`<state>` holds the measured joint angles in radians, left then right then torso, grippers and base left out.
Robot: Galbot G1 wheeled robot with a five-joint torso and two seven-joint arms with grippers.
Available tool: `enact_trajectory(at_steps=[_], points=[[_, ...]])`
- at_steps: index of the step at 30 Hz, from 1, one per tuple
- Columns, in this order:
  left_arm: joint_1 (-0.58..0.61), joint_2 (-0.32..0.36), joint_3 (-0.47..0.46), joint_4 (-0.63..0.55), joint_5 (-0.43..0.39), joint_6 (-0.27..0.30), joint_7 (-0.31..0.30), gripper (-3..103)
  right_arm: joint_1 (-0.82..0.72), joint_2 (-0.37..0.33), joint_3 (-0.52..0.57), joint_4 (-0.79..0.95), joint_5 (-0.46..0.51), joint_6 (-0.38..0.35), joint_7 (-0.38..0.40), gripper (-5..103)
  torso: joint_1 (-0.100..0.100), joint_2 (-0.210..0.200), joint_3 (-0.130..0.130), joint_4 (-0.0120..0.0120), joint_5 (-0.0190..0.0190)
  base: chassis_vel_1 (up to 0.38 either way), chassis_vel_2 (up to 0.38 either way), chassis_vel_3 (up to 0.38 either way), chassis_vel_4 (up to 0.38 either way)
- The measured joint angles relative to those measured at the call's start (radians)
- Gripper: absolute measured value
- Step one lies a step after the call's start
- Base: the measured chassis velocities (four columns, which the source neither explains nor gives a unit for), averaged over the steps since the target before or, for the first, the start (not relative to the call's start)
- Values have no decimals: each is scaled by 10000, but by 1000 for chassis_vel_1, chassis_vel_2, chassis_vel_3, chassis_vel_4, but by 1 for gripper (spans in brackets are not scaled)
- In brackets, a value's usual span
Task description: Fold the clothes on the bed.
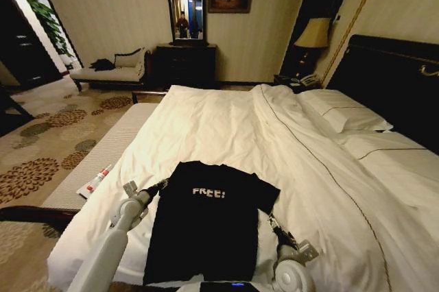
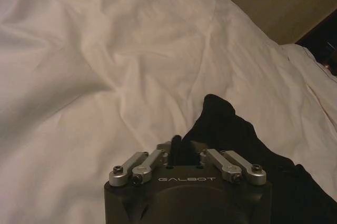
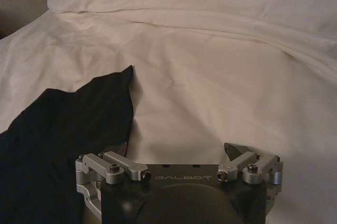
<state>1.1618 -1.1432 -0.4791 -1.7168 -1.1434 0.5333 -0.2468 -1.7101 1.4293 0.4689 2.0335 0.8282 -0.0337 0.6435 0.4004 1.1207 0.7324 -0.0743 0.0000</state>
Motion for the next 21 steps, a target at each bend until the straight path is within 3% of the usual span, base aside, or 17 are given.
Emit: enact_trajectory(at_steps=[1,3,6,13,16,18,21], points=[[1,7,12,0,1,0,5,18,-5,4,0,-3,-11,1,2,100,0,0,0,0,0,0,0,0,0],[13,22,24,-4,6,-2,15,18,-7,6,-1,-7,-19,2,5,100,0,0,0,0,0,0,0,0,0],[150,161,98,-206,83,-14,196,3,7,11,5,-28,-32,3,16,100,0,0,0,0,0,0,0,0,0],[603,568,272,-897,217,-81,583,0,72,34,-4,-90,-37,4,29,100,0,0,0,-1,0,0,0,0,0],[1230,1165,630,-1452,1200,-401,1285,0,142,29,-15,-158,-40,5,38,100,0,0,0,0,0,0,0,0,0],[1351,1303,710,-1531,1437,-484,1426,0,163,23,-18,-181,-39,5,43,100,0,0,0,1,-1,0,0,0,0],[1702,1962,1156,-1716,2726,-1071,1976,0,245,20,-69,-242,-35,4,58,100,-1,0,-1,0,-1,0,0,0,0]])
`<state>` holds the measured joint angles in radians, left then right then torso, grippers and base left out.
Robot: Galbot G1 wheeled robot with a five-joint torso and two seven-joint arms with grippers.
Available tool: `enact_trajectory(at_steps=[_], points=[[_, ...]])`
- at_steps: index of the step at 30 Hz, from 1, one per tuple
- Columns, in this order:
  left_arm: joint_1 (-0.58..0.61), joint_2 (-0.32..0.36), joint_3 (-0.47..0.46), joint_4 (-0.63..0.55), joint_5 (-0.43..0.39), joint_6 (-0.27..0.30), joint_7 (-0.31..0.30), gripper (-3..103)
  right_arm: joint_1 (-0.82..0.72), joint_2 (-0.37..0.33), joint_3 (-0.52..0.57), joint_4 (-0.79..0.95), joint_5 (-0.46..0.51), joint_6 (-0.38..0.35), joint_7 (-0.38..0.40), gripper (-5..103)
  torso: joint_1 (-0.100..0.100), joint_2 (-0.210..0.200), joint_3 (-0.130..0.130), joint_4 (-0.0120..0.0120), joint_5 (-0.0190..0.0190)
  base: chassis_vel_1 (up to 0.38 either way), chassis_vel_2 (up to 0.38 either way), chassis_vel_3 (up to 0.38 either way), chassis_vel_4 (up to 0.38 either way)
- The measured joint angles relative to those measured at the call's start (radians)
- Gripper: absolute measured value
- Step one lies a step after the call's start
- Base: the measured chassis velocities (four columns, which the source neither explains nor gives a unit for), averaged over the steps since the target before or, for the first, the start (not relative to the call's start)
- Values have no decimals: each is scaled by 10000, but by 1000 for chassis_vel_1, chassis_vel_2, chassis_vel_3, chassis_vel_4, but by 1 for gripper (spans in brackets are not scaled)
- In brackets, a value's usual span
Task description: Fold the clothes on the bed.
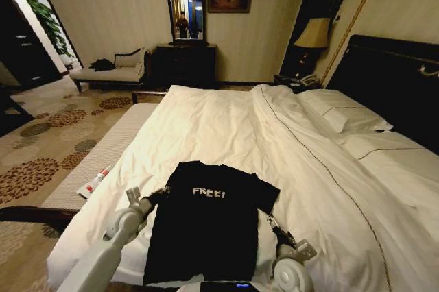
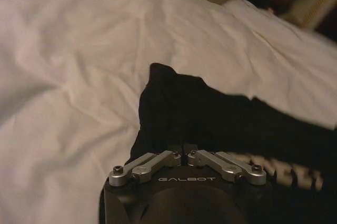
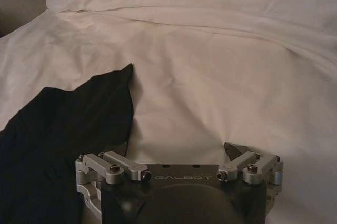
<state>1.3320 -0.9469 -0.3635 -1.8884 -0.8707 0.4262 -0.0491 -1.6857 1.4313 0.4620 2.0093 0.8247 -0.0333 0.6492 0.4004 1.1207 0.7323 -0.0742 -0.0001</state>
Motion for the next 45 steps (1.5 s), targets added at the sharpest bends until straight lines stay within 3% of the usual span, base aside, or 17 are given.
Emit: enact_trajectory(at_steps=[6,20,26,31,41,45], points=[[123,979,566,-56,1959,-826,678,0,88,5,-100,-56,1,-7,11,100,0,0,0,-1,0,0,0,0,0],[758,2432,1008,-226,4327,-1758,1468,0,103,-49,-85,-35,26,-25,29,100,0,0,0,0,1,0,0,0,0],[1017,2649,1031,-281,4871,-2132,1712,0,95,-30,-102,-21,17,-27,33,100,1,0,0,0,0,0,0,0,0],[1311,2885,962,-82,6026,-2643,1926,0,38,-28,-116,41,-23,-30,34,100,0,0,0,0,0,0,0,0,0],[1387,3110,528,-74,6176,-2666,1857,-2,-103,-24,-115,160,-138,-29,34,100,0,0,1,-1,1,0,0,0,0],[1551,3263,332,-277,6158,-2669,1826,13,-157,-14,-133,200,-202,-22,34,100,0,0,1,0,1,0,0,0,0]])
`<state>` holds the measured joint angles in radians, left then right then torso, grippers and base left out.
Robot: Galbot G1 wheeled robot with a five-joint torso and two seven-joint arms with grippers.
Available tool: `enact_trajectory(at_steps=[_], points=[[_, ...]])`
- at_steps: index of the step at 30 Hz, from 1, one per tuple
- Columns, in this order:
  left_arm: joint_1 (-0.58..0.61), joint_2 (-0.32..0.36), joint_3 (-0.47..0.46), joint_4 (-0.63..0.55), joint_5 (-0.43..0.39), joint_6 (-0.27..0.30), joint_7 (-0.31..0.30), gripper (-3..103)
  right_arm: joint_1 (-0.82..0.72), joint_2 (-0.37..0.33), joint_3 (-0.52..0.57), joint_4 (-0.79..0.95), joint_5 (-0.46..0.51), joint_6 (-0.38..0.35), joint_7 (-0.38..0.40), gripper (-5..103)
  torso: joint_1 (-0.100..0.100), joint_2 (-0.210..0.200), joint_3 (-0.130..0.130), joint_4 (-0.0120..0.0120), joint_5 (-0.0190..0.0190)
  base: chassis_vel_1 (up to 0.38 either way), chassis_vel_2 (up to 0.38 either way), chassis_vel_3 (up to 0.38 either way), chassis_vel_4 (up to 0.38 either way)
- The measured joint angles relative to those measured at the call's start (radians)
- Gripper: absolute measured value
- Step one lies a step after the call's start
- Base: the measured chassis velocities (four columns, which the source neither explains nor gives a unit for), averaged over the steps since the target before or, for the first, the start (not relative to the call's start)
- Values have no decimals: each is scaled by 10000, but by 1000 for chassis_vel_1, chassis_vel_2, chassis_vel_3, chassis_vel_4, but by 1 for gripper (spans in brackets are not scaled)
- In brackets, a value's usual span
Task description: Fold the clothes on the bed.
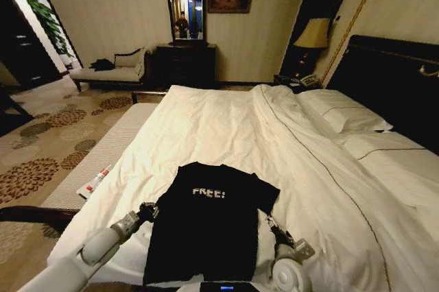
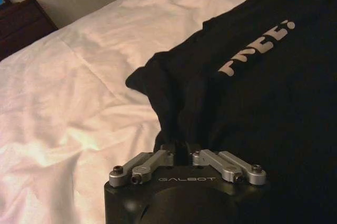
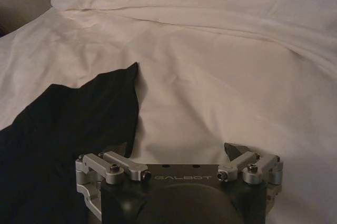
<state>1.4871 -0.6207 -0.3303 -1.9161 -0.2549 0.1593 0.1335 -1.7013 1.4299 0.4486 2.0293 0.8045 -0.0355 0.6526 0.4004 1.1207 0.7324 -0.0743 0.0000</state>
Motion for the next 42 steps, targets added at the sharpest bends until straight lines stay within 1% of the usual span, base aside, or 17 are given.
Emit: enact_trajectory(at_steps=[1,2,4,6,7,8,11,14,15,19,24,27,29,31,34,36,42], points=[[7,3,-8,-12,-3,-1,-6,13,-4,1,-2,2,-6,1,0,100,0,0,0,0,0,0,0,0,0],[49,2,-83,-135,-130,-3,-56,24,-19,4,-5,12,-30,6,0,100,0,0,0,2,0,0,0,0,0],[52,-24,-150,-242,-339,-3,-90,24,-31,6,-5,21,-38,8,-1,100,0,0,0,1,0,0,0,0,0],[29,-125,-298,-489,-910,65,-148,34,-50,6,0,45,-43,11,-1,100,0,0,0,1,0,0,0,0,0],[-53,-281,-495,-856,-1752,221,-230,40,-63,4,21,64,-45,15,-1,100,0,-1,0,1,0,0,0,0,0],[-53,-281,-495,-856,-1752,221,-230,40,-63,4,21,64,-45,15,-1,100,0,-1,0,1,0,0,0,0,0],[-203,-722,-1063,-1639,-3444,584,-414,51,-65,-4,78,86,-44,22,-3,100,0,-1,0,-2,0,0,0,0,0],[-574,-1856,-2403,-2948,-6651,1239,-1122,67,117,-123,208,89,60,59,-54,100,0,0,0,-2,3,0,0,0,0],[-574,-1856,-2403,-2948,-6651,1239,-1122,67,117,-123,208,89,60,59,-54,100,0,0,0,-2,3,0,0,0,0],[-1086,-3279,-4320,-3239,-9612,1797,-2500,84,529,-498,329,164,407,207,-397,100,0,0,0,1,3,0,0,0,0],[-1443,-4090,-5634,-2670,-11176,2128,-3629,97,1007,-975,264,92,1099,508,-1328,100,1,-1,1,2,-2,0,0,0,0],[-1455,-4096,-5997,-2549,-11206,2256,-3671,100,1146,-1138,185,23,1251,568,-1762,100,1,-1,1,1,-1,0,0,0,0],[-1394,-3943,-6228,-2272,-10674,2475,-3685,100,1257,-1230,112,-85,1270,584,-2143,100,0,-1,0,-1,4,0,0,0,0],[-902,-3537,-6240,-1215,-8453,2548,-3449,100,1481,-1301,14,-374,1187,585,-2580,100,1,-1,1,0,1,0,0,0,0],[-660,-3489,-6026,-503,-7768,2402,-2990,100,1587,-1280,76,-564,1188,596,-2598,100,1,-1,1,9,-3,0,0,0,0],[-692,-3607,-5780,76,-7860,2274,-2574,100,1588,-1234,294,-715,1183,622,-2514,100,1,-1,0,0,-4,0,0,0,0],[-783,-4051,-5679,382,-8683,2193,-2413,100,1773,-1289,445,-1141,1287,559,-2278,100,1,-1,1,0,1,0,0,0,0]])
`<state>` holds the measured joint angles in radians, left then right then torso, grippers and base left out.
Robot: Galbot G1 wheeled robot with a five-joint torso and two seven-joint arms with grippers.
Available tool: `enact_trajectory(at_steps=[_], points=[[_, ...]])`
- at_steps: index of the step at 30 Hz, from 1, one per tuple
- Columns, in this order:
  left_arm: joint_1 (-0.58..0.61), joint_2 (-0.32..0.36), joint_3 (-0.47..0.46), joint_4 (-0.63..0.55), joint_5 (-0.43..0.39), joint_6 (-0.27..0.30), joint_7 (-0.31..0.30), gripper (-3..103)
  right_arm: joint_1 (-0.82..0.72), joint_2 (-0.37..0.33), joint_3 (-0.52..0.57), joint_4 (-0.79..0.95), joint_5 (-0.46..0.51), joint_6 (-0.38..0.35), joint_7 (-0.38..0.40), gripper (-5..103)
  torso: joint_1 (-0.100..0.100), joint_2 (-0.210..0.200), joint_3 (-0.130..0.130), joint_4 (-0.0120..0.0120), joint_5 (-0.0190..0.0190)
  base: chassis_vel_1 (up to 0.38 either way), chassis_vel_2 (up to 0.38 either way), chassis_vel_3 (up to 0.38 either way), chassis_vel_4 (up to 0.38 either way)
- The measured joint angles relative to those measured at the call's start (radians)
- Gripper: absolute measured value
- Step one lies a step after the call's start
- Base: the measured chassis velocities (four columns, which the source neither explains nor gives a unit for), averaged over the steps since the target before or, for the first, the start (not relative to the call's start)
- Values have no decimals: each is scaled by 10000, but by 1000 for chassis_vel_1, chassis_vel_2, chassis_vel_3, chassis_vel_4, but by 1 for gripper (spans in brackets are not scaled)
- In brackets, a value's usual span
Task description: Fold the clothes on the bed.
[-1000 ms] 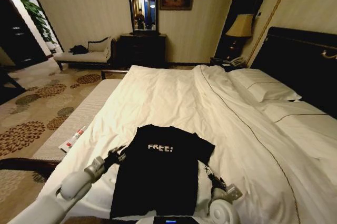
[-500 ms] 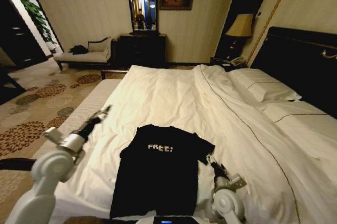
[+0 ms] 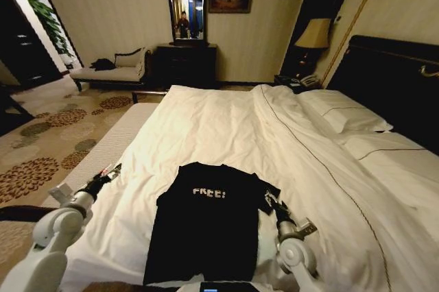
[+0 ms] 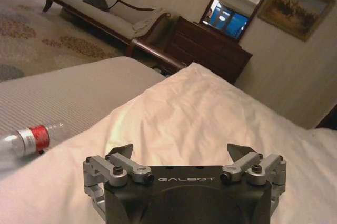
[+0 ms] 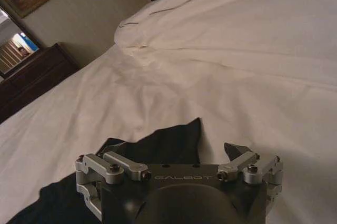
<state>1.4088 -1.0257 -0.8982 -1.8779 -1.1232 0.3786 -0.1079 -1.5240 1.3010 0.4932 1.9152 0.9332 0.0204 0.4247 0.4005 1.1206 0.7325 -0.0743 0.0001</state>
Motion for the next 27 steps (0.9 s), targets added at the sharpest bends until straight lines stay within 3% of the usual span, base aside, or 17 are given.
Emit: enact_trajectory(at_steps=[5,9,11,13,15,18,19,25,27], points=[[71,-128,0,-353,-91,-16,-65,100,301,-2,17,-501,256,86,-265,101,0,0,0,0,0,0,0,0,0],[249,-224,-67,-706,-98,-38,-174,100,718,105,116,-1182,717,172,-662,82,-1,0,-1,1,1,0,0,0,0],[286,-231,-84,-765,-100,-41,-192,100,808,129,142,-1324,743,185,-691,82,0,0,0,1,0,0,0,0,0],[332,-225,-114,-890,-159,-46,-236,100,923,173,186,-1574,759,205,-700,65,1,0,0,1,0,0,0,0,0],[334,-208,-116,-918,-198,-46,-250,100,933,188,210,-1622,758,225,-703,65,0,0,0,1,-1,0,0,0,0],[336,-137,-158,-941,-265,-46,-271,100,955,232,272,-1657,796,307,-767,49,-1,0,-1,-1,-1,0,0,0,0],[336,-137,-158,-941,-265,-46,-271,100,955,232,272,-1657,796,307,-767,49,-1,0,-1,-1,-1,0,0,0,0],[270,-104,-157,-876,-338,-59,-308,100,938,291,227,-1554,798,357,-972,22,-1,0,-1,0,-1,0,0,0,0],[259,-110,-136,-864,-336,-63,-312,100,938,298,215,-1554,788,357,-992,22,-1,0,-1,0,-2,0,0,0,0]])
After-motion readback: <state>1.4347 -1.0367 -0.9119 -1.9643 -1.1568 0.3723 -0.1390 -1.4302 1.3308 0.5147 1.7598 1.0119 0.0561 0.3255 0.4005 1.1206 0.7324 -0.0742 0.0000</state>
